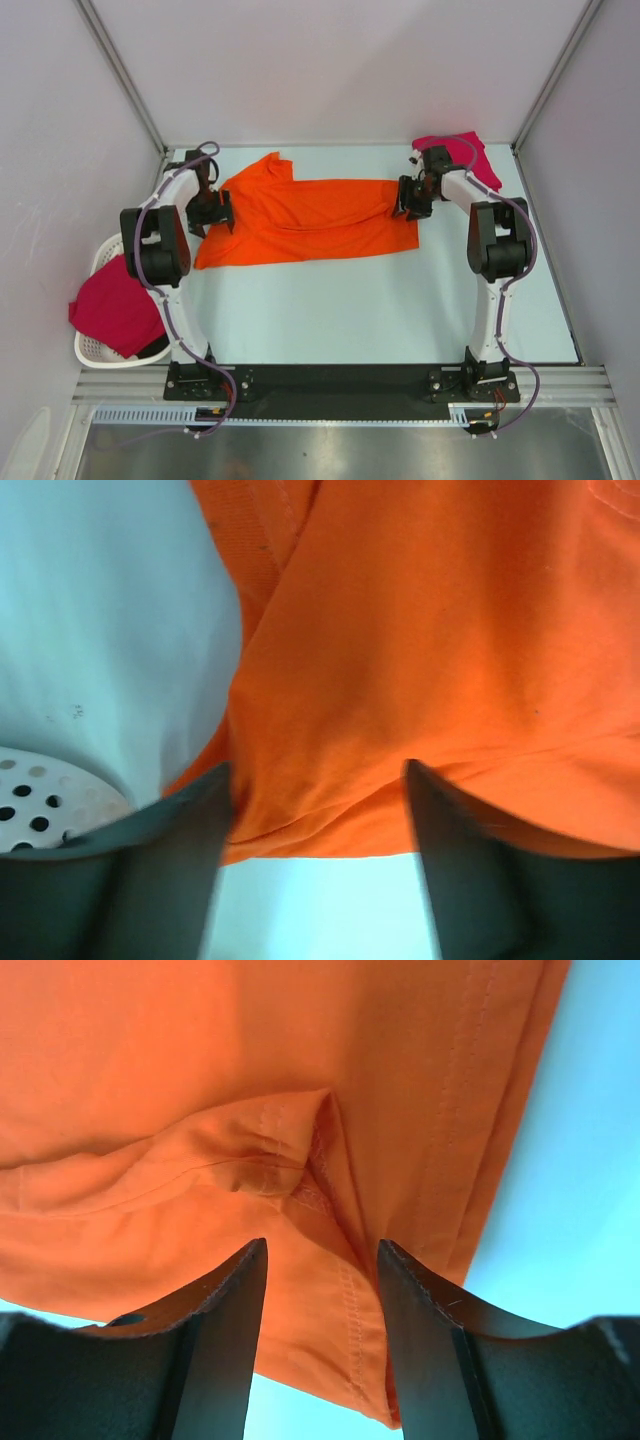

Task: Fold and stack the t-shirts
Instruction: Fold the flattened tshirt in 1/3 of the way

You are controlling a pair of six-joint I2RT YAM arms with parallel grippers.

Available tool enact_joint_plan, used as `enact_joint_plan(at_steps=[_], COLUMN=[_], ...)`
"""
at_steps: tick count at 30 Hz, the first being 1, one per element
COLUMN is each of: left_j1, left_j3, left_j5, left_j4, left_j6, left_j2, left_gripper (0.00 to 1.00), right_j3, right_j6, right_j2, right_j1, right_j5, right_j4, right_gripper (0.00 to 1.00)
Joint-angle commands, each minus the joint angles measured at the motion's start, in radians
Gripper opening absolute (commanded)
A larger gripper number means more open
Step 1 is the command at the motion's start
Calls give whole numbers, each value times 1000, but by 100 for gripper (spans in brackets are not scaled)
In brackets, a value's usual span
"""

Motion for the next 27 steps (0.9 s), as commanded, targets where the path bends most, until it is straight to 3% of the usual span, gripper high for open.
enact_joint_plan(at_steps=[1, 5, 6, 12, 27], left_j1=[1, 1, 2, 2, 4], left_j3=[20, 8, 7, 3, -20], left_j5=[50, 37, 40, 34, 28], left_j4=[2, -4, -4, -2, 4], left_j6=[23, 26, 26, 26, 31], left_j2=[18, 38, 39, 39, 29], left_gripper=[63, 37, 26, 0, 0], right_j3=[8, -12, -12, -67, 23], right_j6=[-28, -40, -49, -60, -48], right_j2=[-6, -23, -32, -72, 81], right_j1=[-9, -9, -9, -31, 29], right_j5=[24, 59, 91, 60, -62], right_j4=[-24, -36, -44, -23, -39], right_gripper=[53, 54, 54, 54, 47])
